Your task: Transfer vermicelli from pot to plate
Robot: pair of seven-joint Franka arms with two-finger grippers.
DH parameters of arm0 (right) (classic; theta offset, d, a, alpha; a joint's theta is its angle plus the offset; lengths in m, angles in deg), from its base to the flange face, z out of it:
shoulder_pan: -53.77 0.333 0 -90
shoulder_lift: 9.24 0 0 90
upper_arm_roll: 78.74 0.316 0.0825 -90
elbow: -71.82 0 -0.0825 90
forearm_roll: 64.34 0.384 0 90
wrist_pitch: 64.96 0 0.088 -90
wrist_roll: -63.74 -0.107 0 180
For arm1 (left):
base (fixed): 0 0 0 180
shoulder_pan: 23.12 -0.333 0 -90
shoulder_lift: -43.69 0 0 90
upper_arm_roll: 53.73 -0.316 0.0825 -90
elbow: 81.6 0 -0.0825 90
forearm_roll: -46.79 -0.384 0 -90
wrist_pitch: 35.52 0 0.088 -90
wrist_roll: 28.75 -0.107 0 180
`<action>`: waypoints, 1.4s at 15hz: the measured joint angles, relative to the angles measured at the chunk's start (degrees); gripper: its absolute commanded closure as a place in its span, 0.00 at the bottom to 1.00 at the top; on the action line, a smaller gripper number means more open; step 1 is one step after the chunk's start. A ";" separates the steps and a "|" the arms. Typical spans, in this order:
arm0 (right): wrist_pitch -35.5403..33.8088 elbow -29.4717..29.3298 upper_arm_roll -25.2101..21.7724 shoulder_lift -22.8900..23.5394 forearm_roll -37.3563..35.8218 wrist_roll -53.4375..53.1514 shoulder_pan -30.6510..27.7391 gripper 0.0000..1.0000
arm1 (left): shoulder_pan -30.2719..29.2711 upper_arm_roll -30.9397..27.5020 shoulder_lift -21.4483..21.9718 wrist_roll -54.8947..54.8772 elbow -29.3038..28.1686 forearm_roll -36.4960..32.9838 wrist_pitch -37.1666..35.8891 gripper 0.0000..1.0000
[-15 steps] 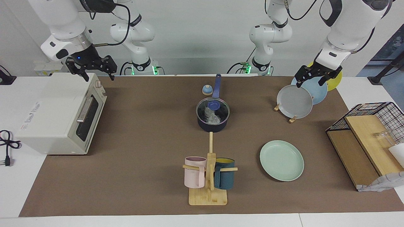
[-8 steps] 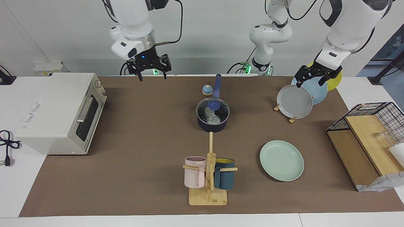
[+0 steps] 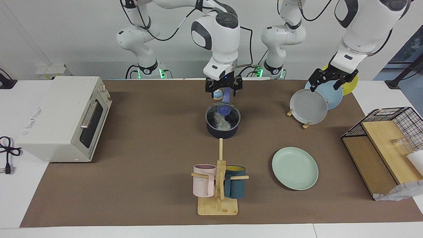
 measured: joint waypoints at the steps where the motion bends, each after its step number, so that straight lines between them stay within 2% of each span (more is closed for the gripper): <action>1: 0.80 0.56 -0.01 0.55 -0.38 0.00 0.31 0.00 | 0.00 0.00 0.00 0.00 0.00 0.00 0.00 0.00; 4: 2.49 1.85 -0.01 1.80 -2.80 -0.01 1.29 0.00 | 0.00 0.00 0.00 0.00 0.00 0.00 0.00 0.00; 11: 5.80 5.42 -0.49 2.38 -3.16 -1.66 1.69 0.00 | 0.00 0.00 0.00 0.00 0.00 0.00 0.00 0.00; 14: 7.80 5.94 -0.51 2.38 -3.16 -3.45 1.69 0.06 | 0.00 0.00 0.00 0.00 0.00 0.00 0.00 0.00; 17: 8.80 6.92 -0.50 2.34 -3.16 -3.89 1.69 0.19 | 0.00 0.00 0.00 0.00 0.00 0.00 0.00 0.00; 19: 8.99 7.52 -0.50 2.31 -3.16 -3.90 1.69 0.36 | 0.00 0.00 0.00 0.00 0.00 0.00 0.00 0.00; 21: 9.11 7.61 -0.50 2.25 -3.15 -3.90 1.70 0.47 | 0.00 0.00 0.00 0.00 0.00 0.00 0.00 0.00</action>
